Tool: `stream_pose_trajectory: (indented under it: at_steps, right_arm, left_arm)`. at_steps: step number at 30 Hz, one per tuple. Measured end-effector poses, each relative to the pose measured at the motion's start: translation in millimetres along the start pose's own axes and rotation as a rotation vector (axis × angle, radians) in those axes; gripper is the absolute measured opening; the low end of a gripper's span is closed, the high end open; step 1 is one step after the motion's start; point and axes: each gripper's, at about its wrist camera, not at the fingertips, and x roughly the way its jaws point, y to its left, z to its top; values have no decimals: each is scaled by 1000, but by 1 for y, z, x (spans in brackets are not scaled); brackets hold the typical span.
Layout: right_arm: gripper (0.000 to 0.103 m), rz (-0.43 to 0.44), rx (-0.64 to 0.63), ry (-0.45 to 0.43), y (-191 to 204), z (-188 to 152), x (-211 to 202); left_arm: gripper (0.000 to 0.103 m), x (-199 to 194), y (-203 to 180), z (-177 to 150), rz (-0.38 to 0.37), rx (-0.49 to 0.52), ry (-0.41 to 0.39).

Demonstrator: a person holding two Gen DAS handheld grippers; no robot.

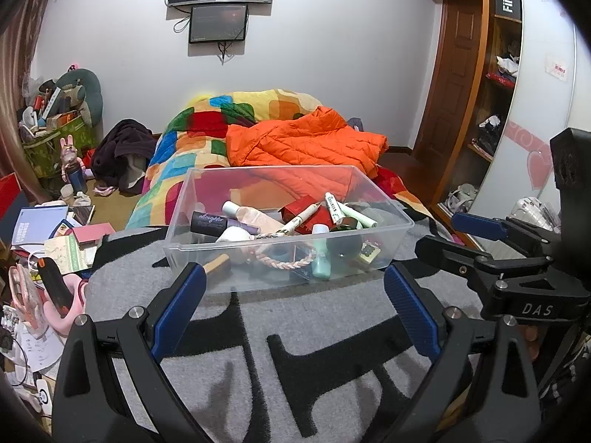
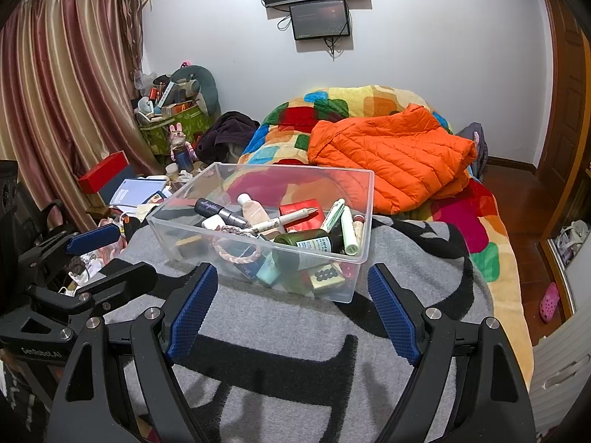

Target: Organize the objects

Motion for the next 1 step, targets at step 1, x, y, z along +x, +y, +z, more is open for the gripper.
stream_pose_trajectory:
  at_steps: [1]
  right_arm:
    - [81, 1, 0, 0, -1, 0, 0]
  left_arm:
    - [98, 0, 0, 0, -4, -3, 3]
